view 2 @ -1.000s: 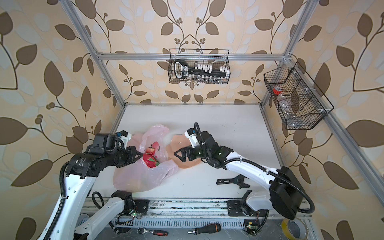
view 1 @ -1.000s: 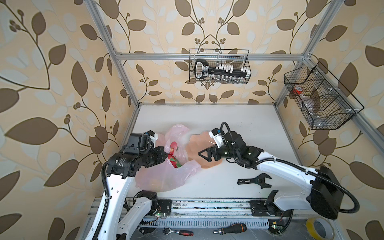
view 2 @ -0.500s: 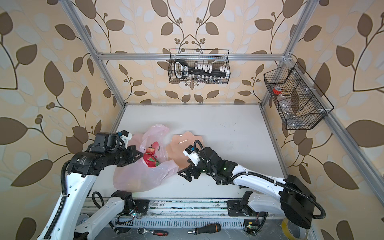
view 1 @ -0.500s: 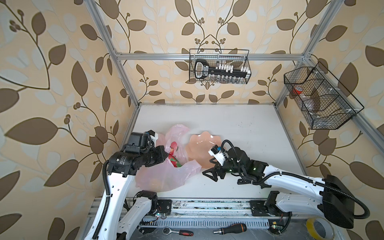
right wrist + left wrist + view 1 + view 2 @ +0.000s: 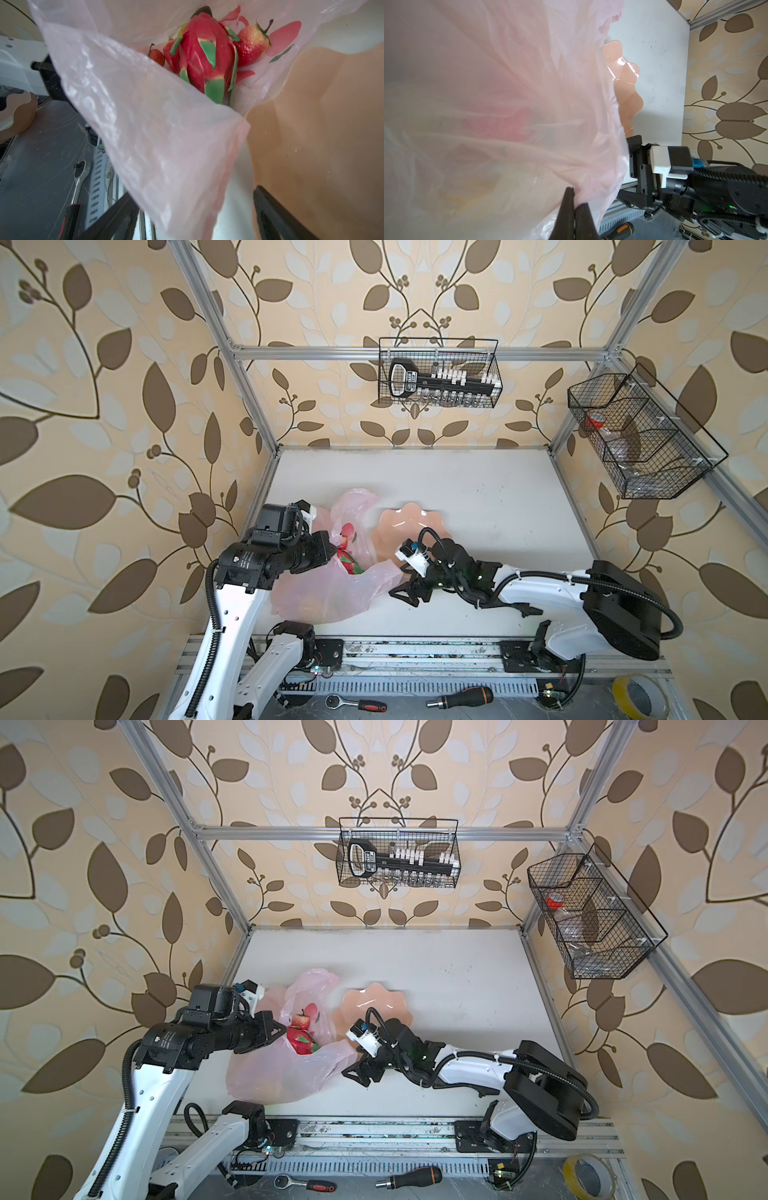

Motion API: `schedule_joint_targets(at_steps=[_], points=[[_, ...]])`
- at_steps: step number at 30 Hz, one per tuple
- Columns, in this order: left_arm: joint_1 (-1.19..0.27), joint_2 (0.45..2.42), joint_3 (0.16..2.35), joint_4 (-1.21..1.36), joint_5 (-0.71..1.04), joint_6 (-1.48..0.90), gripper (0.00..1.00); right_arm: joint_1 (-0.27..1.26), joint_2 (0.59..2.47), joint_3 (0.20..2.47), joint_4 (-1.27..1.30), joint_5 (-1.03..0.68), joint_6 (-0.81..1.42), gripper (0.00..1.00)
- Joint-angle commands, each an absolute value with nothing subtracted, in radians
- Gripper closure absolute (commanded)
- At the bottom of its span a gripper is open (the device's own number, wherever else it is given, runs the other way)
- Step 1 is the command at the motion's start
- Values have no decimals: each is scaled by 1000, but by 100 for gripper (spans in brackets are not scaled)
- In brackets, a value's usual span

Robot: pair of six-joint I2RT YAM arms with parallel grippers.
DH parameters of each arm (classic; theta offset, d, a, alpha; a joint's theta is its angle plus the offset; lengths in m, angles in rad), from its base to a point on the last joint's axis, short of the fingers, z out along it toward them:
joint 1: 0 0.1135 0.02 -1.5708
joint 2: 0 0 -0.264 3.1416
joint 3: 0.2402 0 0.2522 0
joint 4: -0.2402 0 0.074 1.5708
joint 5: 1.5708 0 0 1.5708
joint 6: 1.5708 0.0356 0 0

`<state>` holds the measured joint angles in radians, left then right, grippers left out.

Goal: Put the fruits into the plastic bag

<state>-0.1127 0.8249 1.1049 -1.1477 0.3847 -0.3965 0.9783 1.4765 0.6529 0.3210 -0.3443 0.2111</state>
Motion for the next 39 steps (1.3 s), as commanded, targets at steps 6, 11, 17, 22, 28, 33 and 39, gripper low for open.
schedule_joint_targets(at_steps=[6,11,17,22,28,33,39], points=[[-120,827,1107,-1146,393,-397,100,1003,1533,716,434,-338,187,22],[-120,829,1109,-1143,387,-402,100,1008,1544,722,429,-355,186,52],[-120,839,1124,-1141,361,-407,93,1031,1542,736,405,-348,179,100],[-120,892,1210,-1157,353,-386,51,1063,1527,756,351,-305,146,100],[-120,1025,1435,-1233,290,-343,31,1074,1509,755,334,-293,146,100],[-121,1167,1590,-1236,299,-306,27,1077,1496,765,295,-283,131,100],[-159,1356,1734,-1254,257,-206,24,1077,1476,776,243,-289,108,100]])
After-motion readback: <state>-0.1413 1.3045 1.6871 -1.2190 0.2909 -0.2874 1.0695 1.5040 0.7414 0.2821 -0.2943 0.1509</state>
